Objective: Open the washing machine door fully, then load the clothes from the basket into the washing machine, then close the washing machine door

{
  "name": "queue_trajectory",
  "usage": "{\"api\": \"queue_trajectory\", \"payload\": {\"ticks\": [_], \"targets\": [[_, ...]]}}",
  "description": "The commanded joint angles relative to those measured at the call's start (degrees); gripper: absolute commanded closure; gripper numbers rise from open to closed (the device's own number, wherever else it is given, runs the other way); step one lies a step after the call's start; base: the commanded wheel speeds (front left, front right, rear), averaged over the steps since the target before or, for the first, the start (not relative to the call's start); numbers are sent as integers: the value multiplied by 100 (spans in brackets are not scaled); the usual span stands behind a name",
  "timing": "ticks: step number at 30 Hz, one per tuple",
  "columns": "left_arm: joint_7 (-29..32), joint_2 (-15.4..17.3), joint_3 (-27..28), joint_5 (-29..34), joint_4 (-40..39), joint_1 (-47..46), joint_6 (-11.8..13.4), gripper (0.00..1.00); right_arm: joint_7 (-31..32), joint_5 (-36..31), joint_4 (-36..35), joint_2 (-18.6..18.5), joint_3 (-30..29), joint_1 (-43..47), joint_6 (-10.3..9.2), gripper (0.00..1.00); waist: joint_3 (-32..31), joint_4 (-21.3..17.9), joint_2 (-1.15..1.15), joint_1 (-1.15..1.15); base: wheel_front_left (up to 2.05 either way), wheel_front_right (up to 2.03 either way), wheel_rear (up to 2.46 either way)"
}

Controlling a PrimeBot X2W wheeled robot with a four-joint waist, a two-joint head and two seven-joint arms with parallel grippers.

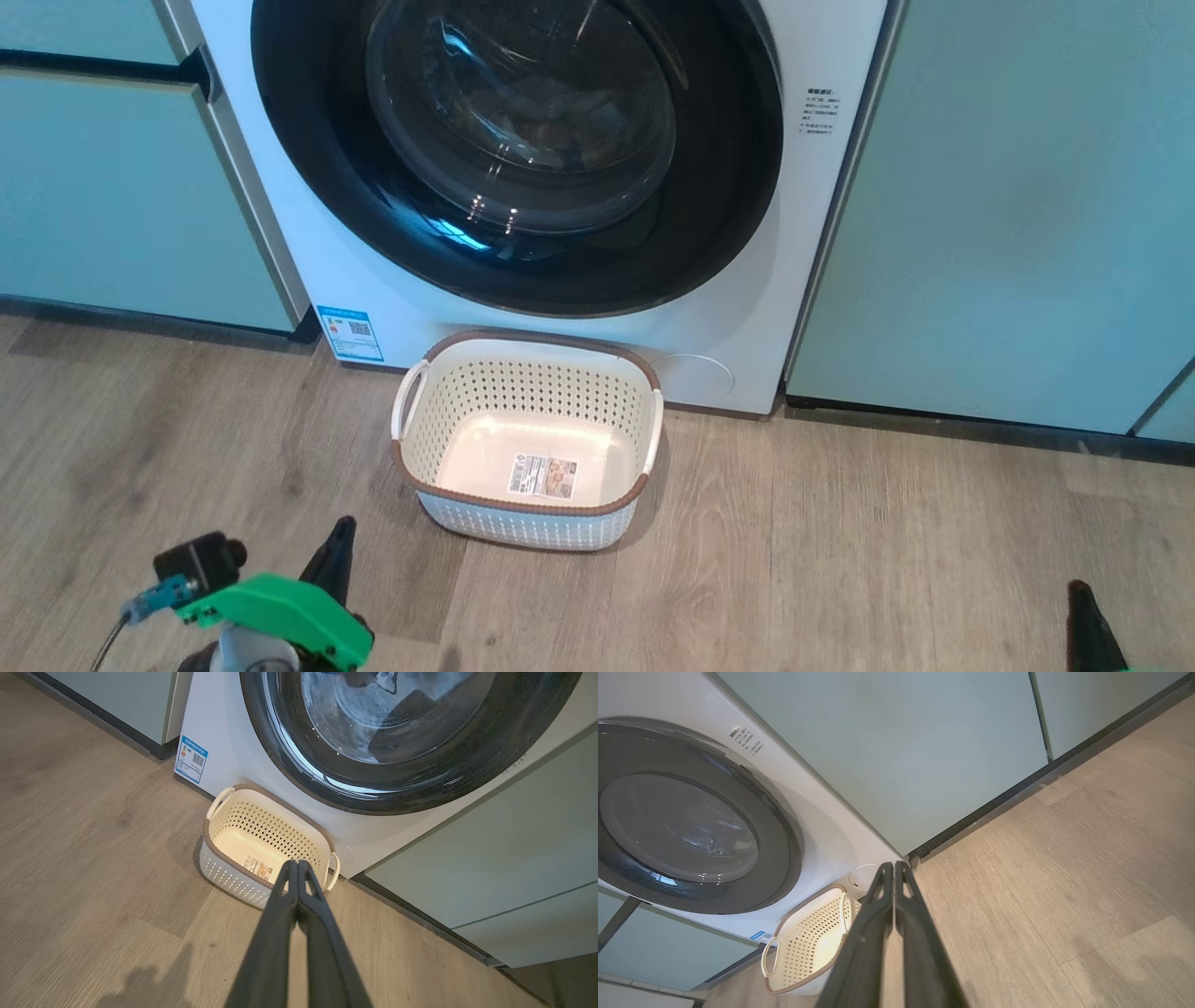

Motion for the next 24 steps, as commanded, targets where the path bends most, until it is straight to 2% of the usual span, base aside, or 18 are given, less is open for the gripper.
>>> {"api": "queue_trajectory", "payload": {"ticks": [1,24], "targets": [[14,62,144,-114,-212,-276,-3,100,34,135,-224,-59,-5,-366,0,100,2,1,0,0,0,0,0],[402,-148,449,-1335,-514,-266,-4,100,421,1535,-349,-77,-31,-571,1,100,65,29,0,0,0,0,0]]}}
